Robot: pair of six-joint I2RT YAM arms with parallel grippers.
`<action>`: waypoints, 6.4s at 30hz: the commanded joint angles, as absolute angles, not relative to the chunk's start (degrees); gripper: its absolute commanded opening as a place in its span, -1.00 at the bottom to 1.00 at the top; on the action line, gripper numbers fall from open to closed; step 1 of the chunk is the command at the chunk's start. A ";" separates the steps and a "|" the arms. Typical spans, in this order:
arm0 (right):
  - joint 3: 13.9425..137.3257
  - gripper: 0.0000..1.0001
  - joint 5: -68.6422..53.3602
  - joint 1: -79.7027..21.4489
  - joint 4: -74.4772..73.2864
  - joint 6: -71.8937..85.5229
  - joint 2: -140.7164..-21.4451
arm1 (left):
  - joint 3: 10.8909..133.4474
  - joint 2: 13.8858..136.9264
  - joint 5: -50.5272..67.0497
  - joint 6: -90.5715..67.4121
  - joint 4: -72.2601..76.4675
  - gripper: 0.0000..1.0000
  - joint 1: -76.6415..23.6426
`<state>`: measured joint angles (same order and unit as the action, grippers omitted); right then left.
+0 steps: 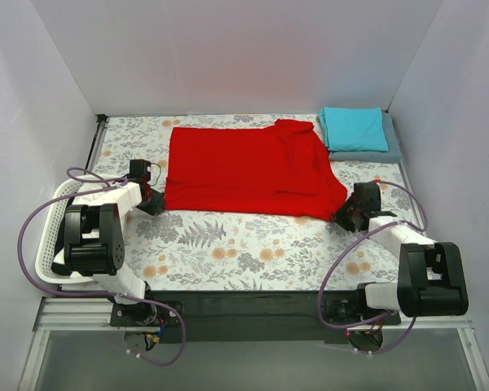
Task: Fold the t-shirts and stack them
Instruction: Fold the tshirt
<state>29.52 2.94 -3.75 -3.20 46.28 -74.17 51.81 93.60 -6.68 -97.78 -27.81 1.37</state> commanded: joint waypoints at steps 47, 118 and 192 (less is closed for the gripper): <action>46.92 0.39 -2.55 -5.70 -29.36 24.61 -61.84 | 51.14 64.05 -1.05 -92.73 -39.82 0.00 0.79; 65.30 -0.97 -8.79 -17.22 -12.57 30.50 -101.16 | 52.03 82.88 7.38 -84.73 -28.04 -0.07 -5.36; 61.35 -0.85 0.71 -19.95 -2.81 24.43 -92.11 | 54.67 84.90 -9.93 -102.30 -38.94 -1.00 -1.50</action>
